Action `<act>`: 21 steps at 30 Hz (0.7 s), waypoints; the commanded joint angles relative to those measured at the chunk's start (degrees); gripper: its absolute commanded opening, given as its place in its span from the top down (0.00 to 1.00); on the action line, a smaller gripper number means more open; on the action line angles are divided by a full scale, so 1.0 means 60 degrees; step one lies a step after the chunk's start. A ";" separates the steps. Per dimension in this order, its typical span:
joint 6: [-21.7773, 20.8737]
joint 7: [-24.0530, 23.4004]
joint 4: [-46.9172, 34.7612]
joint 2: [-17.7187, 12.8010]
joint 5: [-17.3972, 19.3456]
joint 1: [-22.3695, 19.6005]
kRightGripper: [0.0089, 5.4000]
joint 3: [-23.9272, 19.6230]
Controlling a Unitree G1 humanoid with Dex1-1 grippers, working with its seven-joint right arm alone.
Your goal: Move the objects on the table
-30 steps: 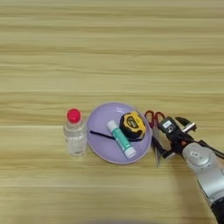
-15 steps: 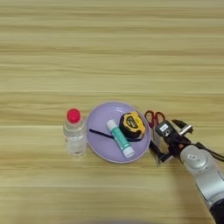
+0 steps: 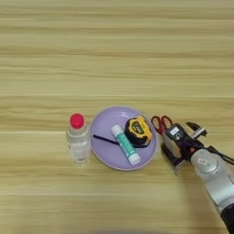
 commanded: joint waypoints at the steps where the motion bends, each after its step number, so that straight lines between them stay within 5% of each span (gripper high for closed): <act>1: 0.0060 -0.0157 -0.0012 -0.0432 -0.0036 -0.0434 0.00 -0.0240; 21: -0.0197 0.0133 -0.0332 0.0062 0.0606 -0.0678 0.00 -0.0436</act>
